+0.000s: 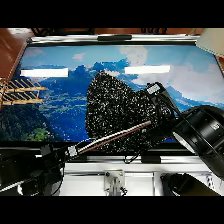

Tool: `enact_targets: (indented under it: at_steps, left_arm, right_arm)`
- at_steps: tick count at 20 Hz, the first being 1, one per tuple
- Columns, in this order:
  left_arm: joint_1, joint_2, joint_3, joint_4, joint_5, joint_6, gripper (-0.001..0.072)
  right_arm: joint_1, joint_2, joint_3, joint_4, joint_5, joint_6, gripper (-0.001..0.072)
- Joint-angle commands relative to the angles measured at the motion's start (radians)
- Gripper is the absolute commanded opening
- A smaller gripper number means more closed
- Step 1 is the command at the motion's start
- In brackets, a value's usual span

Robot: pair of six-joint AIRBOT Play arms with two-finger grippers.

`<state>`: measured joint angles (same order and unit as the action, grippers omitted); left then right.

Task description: Fold the shirts.

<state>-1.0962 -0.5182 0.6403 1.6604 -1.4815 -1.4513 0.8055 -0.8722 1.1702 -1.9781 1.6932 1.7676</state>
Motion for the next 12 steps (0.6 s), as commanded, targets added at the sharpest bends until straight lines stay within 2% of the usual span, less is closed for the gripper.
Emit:
enact_targets:
  at_steps: [1,7,12]
  left_arm:
    - [-0.008,0.0,-0.009,0.004,0.008,-0.001,0.0047]
    - [-0.008,-0.014,-0.011,-0.001,0.067,-0.001,0.0047]
    - [-0.008,-0.1,-0.011,-0.004,0.137,0.011,0.0047]
  right_arm:
    - [0.001,0.001,0.001,-0.002,0.002,-0.001,0.0073]
    - [0.001,0.001,0.001,-0.002,0.002,0.0,0.0073]
    - [0.001,0.001,0.001,-0.003,0.002,0.0,0.0073]
